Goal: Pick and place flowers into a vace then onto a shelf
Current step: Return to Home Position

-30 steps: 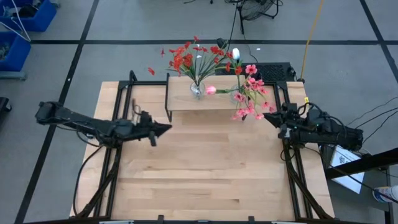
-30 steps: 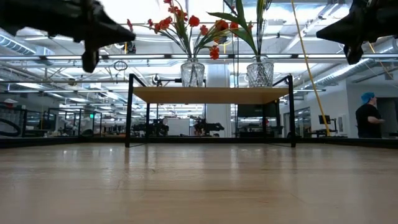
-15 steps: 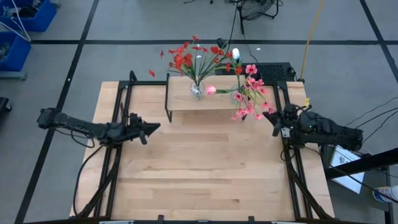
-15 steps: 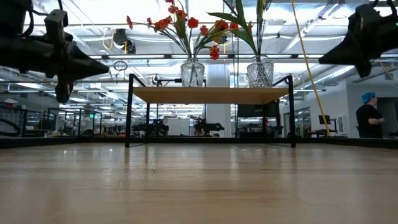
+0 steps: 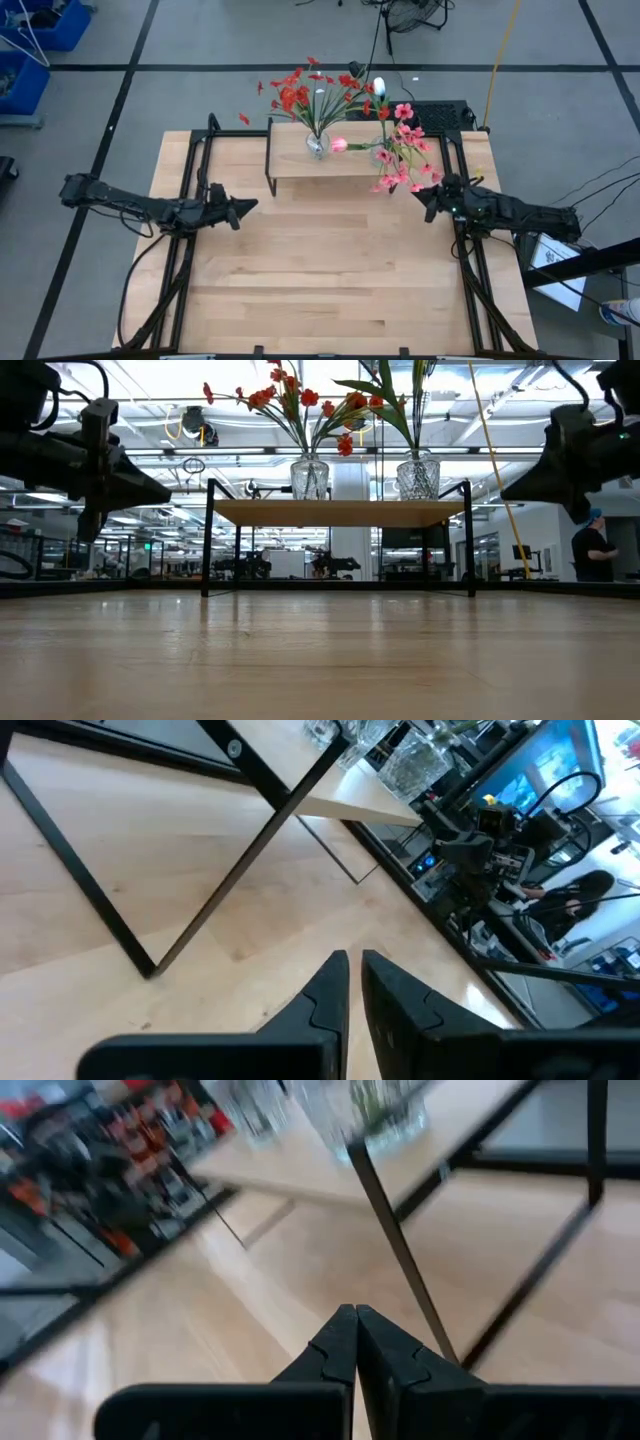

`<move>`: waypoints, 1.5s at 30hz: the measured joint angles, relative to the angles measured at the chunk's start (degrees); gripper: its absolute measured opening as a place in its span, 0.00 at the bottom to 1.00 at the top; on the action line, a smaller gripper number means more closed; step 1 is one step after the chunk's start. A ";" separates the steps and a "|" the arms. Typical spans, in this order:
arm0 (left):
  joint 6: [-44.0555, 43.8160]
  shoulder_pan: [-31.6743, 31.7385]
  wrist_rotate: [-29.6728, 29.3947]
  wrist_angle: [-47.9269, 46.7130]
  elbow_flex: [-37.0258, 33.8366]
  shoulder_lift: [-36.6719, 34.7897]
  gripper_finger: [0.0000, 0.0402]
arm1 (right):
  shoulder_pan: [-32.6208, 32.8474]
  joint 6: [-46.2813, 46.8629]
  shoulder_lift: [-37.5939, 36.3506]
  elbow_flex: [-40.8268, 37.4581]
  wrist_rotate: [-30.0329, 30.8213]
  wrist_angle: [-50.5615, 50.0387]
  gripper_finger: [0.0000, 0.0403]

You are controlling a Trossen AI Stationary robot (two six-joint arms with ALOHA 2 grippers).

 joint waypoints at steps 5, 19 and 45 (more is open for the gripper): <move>-0.03 0.00 0.12 0.43 0.00 0.00 0.09 | -0.02 -0.59 2.17 -0.72 -1.60 7.91 0.00; -0.07 0.00 0.13 0.67 0.00 0.00 0.09 | 0.00 -0.50 3.02 -1.10 -1.53 20.69 0.00; -0.20 0.02 0.13 0.65 0.02 0.00 0.09 | 0.00 -0.50 3.02 -0.99 -1.51 20.51 0.00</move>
